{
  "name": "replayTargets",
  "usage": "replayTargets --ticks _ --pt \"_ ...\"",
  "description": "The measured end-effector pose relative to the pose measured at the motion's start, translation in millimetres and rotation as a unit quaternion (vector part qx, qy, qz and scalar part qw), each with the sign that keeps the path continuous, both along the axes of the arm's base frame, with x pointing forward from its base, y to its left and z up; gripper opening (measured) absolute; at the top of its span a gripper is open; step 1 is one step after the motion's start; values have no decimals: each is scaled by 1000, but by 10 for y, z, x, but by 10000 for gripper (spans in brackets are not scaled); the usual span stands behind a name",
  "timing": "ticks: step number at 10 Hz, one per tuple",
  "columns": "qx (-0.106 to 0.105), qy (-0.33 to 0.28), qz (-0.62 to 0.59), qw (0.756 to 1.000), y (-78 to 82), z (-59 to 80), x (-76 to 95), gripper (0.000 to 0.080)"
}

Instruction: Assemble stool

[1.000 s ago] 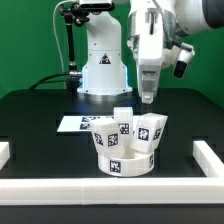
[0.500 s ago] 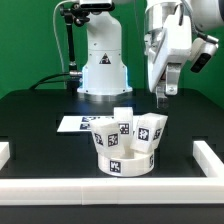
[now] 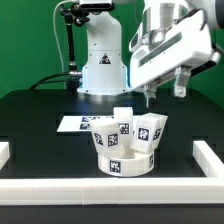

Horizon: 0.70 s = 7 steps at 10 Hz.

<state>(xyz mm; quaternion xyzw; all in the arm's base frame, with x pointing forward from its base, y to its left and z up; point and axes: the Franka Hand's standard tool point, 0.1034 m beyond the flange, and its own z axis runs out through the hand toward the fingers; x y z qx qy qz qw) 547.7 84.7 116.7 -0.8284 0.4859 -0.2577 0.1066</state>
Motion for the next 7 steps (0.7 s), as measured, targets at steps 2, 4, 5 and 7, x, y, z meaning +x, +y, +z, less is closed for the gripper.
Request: replayTargets --ticks 2,4,5,7 --pt "-21 -6 56 998 67 126 82 649" --pt "-17 -8 56 998 57 159 137 649" --pt "-10 1 59 998 49 135 128 649" --pt "29 31 69 997 1 160 135 649"
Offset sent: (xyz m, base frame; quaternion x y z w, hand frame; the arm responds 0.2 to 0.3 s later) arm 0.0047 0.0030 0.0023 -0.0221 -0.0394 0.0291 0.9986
